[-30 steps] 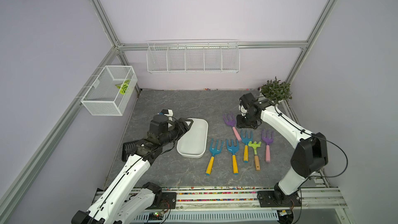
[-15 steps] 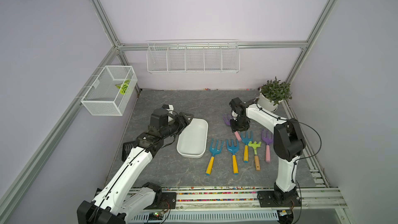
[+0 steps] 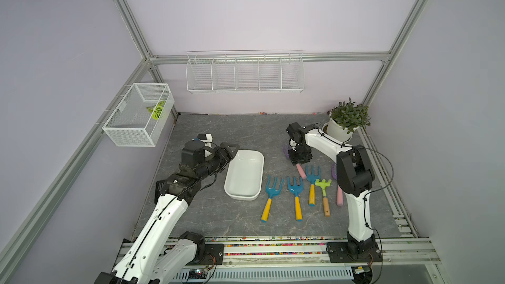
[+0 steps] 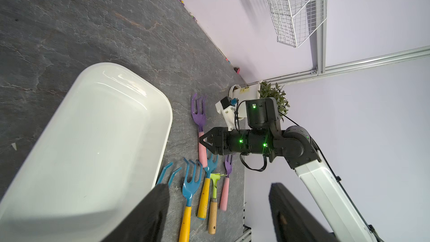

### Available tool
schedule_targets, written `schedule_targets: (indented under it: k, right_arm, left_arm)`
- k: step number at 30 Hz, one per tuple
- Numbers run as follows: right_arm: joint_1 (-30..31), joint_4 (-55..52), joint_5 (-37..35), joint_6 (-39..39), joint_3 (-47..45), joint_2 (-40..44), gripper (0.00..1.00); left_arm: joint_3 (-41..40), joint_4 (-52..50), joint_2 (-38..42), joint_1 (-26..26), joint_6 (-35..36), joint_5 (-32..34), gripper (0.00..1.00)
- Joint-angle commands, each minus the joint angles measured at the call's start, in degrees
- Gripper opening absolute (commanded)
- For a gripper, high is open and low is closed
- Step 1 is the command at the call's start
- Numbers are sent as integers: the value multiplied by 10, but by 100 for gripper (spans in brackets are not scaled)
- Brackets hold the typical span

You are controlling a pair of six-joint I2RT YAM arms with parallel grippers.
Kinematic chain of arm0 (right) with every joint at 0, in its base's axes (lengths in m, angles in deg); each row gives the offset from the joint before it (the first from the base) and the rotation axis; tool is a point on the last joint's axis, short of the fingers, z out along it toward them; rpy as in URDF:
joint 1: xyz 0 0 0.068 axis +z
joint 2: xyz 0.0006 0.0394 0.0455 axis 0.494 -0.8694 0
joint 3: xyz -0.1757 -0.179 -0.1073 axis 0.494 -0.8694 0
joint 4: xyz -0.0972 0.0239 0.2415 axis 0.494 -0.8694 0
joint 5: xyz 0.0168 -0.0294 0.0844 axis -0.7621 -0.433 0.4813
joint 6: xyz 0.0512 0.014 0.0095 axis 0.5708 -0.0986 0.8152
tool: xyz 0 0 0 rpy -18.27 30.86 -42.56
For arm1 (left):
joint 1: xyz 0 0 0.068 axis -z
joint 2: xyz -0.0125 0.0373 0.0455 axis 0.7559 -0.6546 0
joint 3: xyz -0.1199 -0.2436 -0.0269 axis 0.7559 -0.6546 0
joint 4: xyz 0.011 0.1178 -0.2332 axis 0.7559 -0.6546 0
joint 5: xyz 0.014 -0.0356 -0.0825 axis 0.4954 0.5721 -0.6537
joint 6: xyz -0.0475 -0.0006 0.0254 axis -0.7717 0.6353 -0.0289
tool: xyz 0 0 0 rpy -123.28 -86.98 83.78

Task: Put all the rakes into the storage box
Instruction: Pick up the rake at the center of the board.

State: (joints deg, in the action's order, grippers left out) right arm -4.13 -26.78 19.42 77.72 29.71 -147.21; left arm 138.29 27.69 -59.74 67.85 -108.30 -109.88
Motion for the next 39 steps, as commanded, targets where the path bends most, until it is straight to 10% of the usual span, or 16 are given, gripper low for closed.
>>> schedule_targets:
  k: [1, 18, 28, 39]
  right_arm:
    - [1, -22, -11, -8, 14, -14, 42]
    - [2, -25, -13, -8, 33, -53, 31]
    - [2, -40, -16, -7, 61, -58, 1]
    - [6, -101, 15, 45, 152, -26, 0]
  left_arm:
    - [-2, -11, -6, -3, 17, -9, 73]
    - [40, -289, -5, -3, 167, 77, 69]
    - [-14, -287, -8, -3, 159, 93, 66]
    - [-35, -273, -2, -3, 139, 113, 65]
